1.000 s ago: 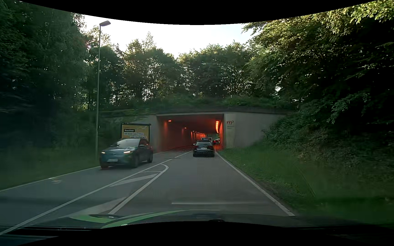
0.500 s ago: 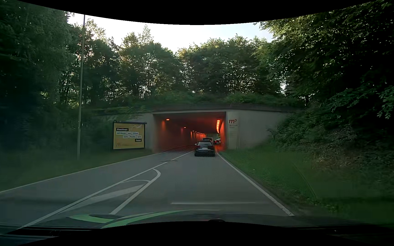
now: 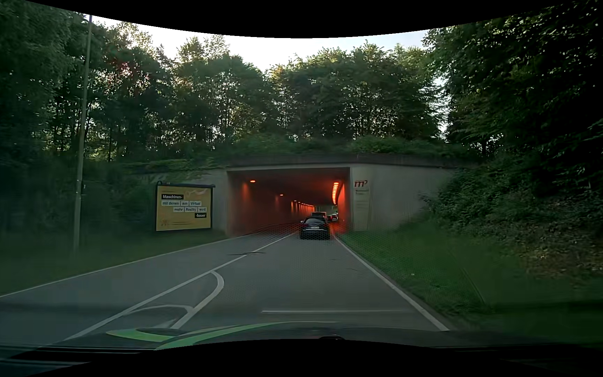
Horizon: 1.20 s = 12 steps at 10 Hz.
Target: Follow the waypoints while adhering to traffic rules and regulations
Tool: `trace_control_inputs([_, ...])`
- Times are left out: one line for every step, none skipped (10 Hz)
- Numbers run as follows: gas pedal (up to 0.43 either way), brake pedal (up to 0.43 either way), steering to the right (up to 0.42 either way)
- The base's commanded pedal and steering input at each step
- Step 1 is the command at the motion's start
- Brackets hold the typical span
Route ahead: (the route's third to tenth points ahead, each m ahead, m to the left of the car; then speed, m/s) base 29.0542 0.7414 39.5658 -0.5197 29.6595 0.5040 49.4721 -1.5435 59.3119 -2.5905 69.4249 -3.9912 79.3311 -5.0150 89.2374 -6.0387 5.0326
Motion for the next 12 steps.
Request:
trace_control_inputs([0.000,0.000,0.003])
trace_control_inputs([0.000,0.000,0.003])
trace_control_inputs([0.000,0.000,0.004])
trace_control_inputs([0.000,0.000,0.004])
trace_control_inputs([0.000,0.000,0.004])
trace_control_inputs([0.000,0.000,0.004])
trace_control_inputs([0.000,0.000,0.004])
trace_control_inputs([0.000,0.000,0.004])
trace_control_inputs([0.000,0.000,0.005])
trace_control_inputs([0.000,0.000,0.005])
trace_control_inputs([0.000,0.000,0.005])
trace_control_inputs([0.000,0.000,0.006])
